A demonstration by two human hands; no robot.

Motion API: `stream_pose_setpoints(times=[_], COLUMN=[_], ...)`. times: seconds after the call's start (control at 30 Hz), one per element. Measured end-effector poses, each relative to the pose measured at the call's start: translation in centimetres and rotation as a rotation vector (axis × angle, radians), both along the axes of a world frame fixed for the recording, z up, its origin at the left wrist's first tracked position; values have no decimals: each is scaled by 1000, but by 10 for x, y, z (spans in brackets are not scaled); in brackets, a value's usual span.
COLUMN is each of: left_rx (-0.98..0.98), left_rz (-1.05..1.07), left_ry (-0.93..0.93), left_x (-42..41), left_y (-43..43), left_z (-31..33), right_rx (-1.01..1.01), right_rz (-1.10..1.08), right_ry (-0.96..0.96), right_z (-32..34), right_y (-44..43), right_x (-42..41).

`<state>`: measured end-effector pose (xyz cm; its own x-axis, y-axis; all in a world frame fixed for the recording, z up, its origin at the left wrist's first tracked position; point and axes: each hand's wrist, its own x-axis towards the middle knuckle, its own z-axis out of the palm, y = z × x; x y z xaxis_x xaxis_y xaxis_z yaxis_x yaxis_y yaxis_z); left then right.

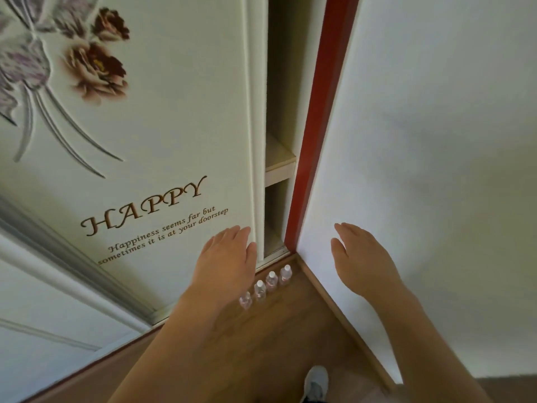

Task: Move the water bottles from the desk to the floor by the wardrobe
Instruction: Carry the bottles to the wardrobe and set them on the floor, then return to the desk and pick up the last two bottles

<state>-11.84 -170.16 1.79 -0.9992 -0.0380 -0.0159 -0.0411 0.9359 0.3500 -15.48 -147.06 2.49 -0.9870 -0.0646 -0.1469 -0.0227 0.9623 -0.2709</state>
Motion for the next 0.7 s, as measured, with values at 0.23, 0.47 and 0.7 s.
stream_pose_setpoints(times=[0.23, 0.47, 0.7], left_rx=[-7, 44, 49], left_rz=[-141, -265, -434], left_ry=[2, -12, -23], left_x=[32, 78, 144], left_y=[60, 163, 280], left_z=[11, 12, 11], right_rx=[-57, -70, -74], right_rz=[-132, -281, -466], right_ry=[83, 115, 105], right_z=[16, 14, 15], right_y=[59, 149, 251], right_x=[85, 176, 284])
